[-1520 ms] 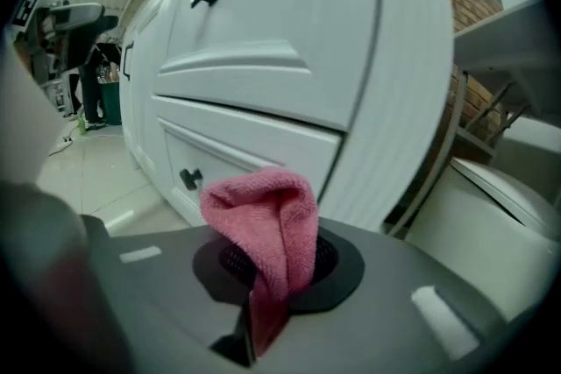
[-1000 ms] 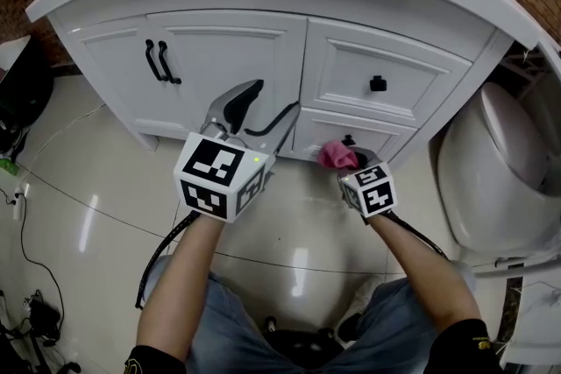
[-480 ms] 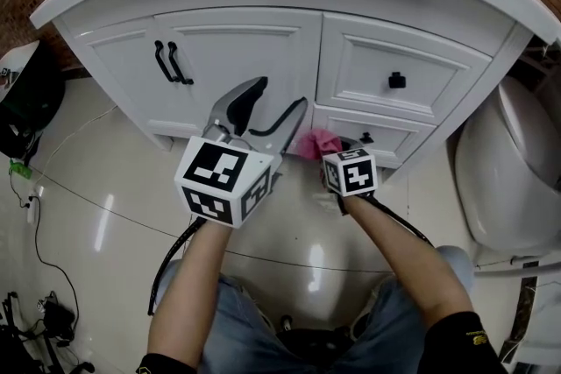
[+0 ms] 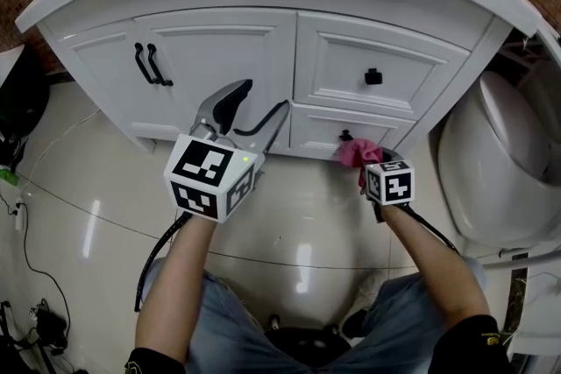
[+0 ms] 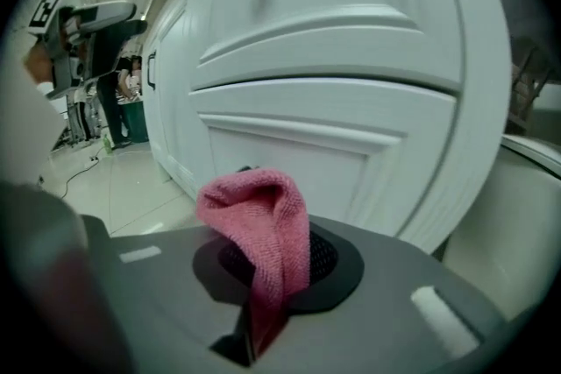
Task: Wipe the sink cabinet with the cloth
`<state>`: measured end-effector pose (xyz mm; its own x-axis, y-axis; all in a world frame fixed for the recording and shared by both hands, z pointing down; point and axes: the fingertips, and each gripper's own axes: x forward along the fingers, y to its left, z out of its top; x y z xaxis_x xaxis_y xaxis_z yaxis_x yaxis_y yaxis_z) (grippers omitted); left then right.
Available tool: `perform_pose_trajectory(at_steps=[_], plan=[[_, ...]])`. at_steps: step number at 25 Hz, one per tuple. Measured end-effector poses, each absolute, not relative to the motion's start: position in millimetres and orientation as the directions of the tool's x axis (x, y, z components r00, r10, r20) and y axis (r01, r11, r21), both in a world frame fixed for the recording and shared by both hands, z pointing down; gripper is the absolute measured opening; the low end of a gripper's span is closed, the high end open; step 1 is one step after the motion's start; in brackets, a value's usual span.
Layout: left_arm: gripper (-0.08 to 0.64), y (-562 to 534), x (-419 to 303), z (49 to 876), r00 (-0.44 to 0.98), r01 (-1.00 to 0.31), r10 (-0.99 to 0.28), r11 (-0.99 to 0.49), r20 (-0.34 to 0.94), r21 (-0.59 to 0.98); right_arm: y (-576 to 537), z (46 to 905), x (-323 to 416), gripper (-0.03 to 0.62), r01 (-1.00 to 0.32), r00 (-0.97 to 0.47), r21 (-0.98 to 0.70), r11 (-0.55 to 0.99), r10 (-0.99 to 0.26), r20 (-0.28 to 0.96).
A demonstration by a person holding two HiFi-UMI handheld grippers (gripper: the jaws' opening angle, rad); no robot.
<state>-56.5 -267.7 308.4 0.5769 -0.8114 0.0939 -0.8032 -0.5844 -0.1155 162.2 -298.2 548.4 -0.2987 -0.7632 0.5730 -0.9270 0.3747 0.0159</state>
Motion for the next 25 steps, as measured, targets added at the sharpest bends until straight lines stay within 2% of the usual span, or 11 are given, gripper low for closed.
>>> perform_pose_trajectory(at_steps=[5, 8, 11, 15, 18, 22, 25], plan=[[0.267, -270, -55, 311, 0.573, -0.806, -0.814, -0.581, 0.099, -0.113, -301, 567, 266, 0.038, -0.994, -0.082, 0.010, 0.111, -0.786, 0.613], [0.267, -269, -54, 313, 0.572, -0.805, -0.813, -0.582, 0.105, -0.116, -299, 576, 279, 0.038, -0.999, -0.048, -0.040, 0.029, -0.777, 0.628], [0.267, -269, -55, 315, 0.569, -0.806, -0.815, -0.579, 0.113, -0.119, -298, 580, 234, 0.038, -0.988, -0.150, -0.078, 0.130, -0.763, 0.628], [0.267, -271, -62, 312, 0.558, -0.816, -0.823, -0.567, 0.106, -0.112, -293, 588, 139, 0.038, -0.929, -0.350, -0.141, 0.341, -0.693, 0.630], [0.267, -271, -67, 311, 0.550, -0.822, -0.829, -0.559, 0.104, -0.104, -294, 590, 76, 0.038, -0.881, -0.453, -0.196, 0.430, -0.652, 0.608], [0.267, -267, -74, 310, 0.547, -0.824, -0.831, -0.556, 0.103, -0.105, -308, 586, 16, 0.038, -0.835, -0.534, -0.235, 0.497, -0.634, 0.559], [0.267, -265, -84, 310, 0.535, -0.831, -0.838, -0.545, 0.108, -0.111, -318, 587, 0, 0.038, -0.834, -0.532, -0.206, 0.513, -0.643, 0.552]])
